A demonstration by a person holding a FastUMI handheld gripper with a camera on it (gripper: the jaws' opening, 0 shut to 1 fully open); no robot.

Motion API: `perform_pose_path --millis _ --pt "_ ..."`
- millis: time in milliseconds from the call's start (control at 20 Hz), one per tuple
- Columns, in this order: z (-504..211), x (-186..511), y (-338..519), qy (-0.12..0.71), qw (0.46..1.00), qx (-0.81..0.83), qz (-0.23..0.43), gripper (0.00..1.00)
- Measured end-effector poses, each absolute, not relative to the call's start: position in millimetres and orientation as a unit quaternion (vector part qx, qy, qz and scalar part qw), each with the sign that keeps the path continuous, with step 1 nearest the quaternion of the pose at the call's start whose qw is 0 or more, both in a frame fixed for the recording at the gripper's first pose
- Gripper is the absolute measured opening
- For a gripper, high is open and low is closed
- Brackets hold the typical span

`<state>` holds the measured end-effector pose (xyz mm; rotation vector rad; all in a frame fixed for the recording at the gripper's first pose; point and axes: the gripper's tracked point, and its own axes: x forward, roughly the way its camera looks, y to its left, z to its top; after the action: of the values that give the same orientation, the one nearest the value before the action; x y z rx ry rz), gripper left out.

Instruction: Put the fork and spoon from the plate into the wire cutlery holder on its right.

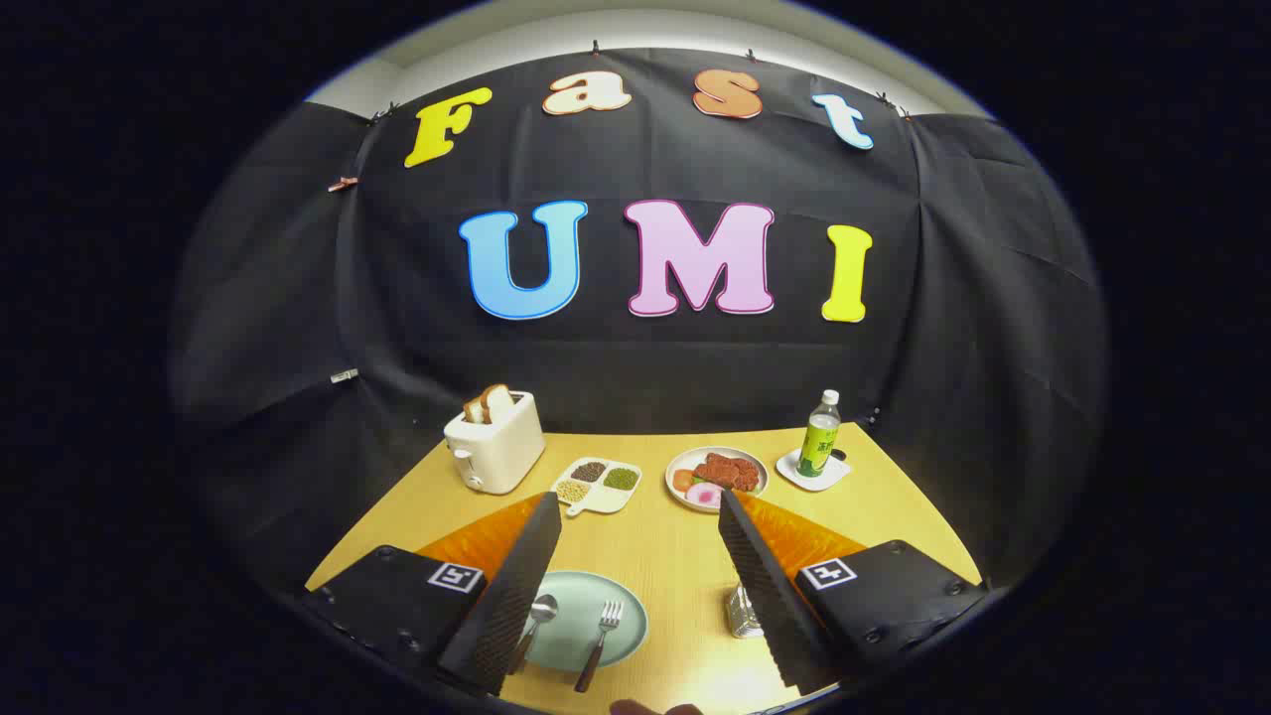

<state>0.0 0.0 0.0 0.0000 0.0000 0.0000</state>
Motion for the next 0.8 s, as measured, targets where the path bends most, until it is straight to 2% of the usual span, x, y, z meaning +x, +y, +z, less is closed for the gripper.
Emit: perform_pose_path --millis 400,800 --pt "3 -4 8 -0.008 1.000 -0.010 0.023 0.99" --pt "-26 -2 20 0.025 0.998 -0.022 0.045 0.99"
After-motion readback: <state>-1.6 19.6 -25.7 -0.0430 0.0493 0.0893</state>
